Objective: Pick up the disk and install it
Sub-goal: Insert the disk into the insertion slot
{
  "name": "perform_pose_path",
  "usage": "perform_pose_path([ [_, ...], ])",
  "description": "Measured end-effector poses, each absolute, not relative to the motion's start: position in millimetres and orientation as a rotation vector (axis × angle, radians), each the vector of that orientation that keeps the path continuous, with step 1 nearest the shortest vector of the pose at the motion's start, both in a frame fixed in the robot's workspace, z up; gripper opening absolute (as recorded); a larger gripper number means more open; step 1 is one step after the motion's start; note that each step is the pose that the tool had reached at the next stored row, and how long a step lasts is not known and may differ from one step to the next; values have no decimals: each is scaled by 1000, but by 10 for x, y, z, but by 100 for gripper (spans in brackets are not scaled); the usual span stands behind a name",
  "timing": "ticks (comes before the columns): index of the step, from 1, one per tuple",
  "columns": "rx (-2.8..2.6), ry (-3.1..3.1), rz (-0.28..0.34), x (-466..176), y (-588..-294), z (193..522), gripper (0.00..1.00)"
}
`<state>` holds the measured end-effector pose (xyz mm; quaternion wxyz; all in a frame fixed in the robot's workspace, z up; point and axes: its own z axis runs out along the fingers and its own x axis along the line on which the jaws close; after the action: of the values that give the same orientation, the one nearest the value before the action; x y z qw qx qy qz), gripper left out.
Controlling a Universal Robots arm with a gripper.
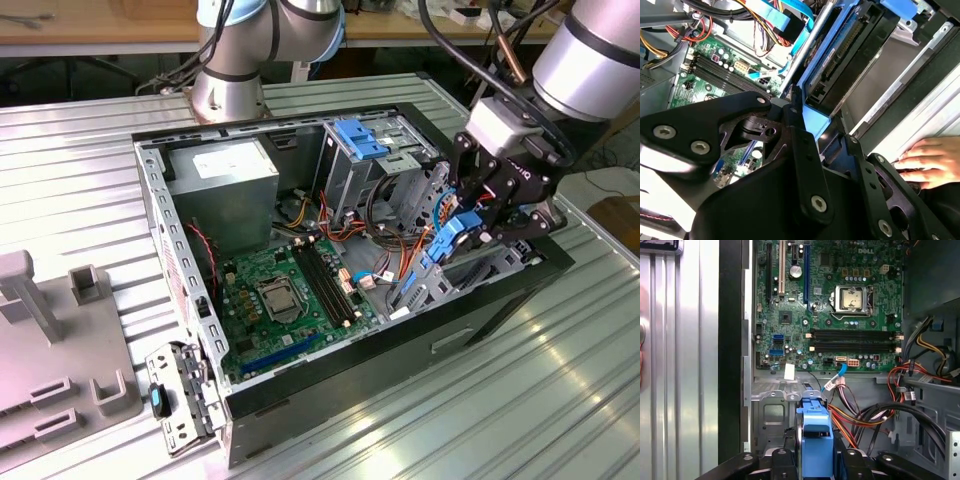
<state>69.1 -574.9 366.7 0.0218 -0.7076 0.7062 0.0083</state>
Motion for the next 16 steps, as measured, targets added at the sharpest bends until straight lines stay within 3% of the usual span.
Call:
perform_pose_path([
  [14,-2193,2189,25,691,-5756,3530,37],
  [16,-2193,2188,25,691,-5756,3528,44],
])
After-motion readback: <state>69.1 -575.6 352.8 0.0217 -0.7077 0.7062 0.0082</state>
